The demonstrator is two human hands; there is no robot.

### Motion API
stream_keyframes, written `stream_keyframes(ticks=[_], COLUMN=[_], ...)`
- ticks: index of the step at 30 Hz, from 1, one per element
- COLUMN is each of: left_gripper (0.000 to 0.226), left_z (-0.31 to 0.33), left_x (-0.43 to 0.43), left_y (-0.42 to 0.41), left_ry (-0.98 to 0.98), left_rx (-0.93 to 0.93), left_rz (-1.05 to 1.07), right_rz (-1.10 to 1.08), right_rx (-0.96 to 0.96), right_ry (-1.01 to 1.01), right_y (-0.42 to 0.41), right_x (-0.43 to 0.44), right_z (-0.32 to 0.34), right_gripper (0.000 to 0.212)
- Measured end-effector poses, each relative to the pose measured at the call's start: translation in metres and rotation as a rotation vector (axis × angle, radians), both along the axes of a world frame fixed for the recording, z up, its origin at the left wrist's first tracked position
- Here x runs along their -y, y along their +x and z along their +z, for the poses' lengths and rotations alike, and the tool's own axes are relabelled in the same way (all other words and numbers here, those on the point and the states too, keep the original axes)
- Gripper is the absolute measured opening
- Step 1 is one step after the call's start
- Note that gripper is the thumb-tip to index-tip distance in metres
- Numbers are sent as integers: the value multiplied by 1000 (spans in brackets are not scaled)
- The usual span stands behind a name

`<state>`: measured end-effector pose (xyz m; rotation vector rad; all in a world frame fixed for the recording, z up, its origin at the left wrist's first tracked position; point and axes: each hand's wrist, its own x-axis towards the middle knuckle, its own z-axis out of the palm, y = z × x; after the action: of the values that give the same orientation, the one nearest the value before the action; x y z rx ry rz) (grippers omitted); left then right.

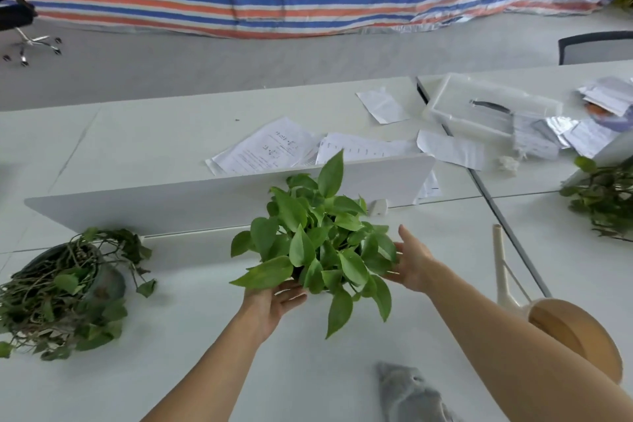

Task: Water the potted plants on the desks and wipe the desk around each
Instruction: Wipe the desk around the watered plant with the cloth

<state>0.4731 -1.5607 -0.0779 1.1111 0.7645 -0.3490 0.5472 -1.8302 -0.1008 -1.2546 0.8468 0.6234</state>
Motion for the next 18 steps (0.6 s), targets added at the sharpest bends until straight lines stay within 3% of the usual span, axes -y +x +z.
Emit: stream_keyframes(ticks=[2,4,6,8,10,14,17,18], left_gripper=[37,50,47,36,26,18,16,16], left_z=[-10,-24,-42,-60,-71,-78,-75,-71], left_x=[3,12,26,42,62,97,126,137], left_y=[-9,-25,-50,-77,-104,-144,-165,-172], left_ry=[-30,-1,99,184,225,324,398,423], left_rx=[-55,-133,-222,-298,-340,-325,-277,-262], left_rz=[49,51,-8,-105,-201,-372,-494,-523], right_rz=[176,536,928,1165,1179,1158,849,793], right_rx=[81,206,307,442,545,285,175,159], right_ry=[-387,-843,-981,-1042,-1137,-995,-880,-849], right_y=[-26,-66,-115,-160,-193,-225,-243,-250], right_x=[4,12,15,14,17,38,69,82], right_z=[-8,-22,-39,-56,-65,-73,-62,-56], right_gripper=[50,37,35,55,49,34,18,22])
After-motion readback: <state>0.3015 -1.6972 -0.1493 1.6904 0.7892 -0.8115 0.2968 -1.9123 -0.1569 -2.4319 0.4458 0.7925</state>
